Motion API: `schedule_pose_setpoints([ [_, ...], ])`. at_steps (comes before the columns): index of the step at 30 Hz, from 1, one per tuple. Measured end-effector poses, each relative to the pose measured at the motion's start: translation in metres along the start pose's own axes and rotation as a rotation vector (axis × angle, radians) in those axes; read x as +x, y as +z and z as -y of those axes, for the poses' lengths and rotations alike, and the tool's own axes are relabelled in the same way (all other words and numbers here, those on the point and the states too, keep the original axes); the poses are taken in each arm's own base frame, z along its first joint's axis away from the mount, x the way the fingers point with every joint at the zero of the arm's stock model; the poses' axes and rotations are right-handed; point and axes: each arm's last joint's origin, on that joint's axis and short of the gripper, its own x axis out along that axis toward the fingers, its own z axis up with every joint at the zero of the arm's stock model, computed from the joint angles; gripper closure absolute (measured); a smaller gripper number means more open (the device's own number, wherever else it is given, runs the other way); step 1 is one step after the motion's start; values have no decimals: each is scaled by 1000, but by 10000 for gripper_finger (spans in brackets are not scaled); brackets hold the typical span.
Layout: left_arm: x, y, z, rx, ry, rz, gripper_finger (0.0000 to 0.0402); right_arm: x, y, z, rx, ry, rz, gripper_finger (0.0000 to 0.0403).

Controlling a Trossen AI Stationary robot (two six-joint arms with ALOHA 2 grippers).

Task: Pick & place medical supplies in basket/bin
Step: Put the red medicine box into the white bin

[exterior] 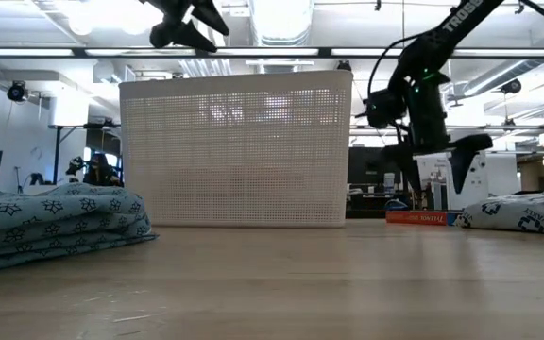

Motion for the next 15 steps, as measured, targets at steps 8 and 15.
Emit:
schedule_pose_setpoints([
  [8, 3, 2, 1, 0, -2, -4, 176, -1, 20, 12, 123, 30, 34, 135],
  [15, 1, 1, 1, -7, -3, -7, 176, 0, 25, 16, 131, 33, 38, 272],
])
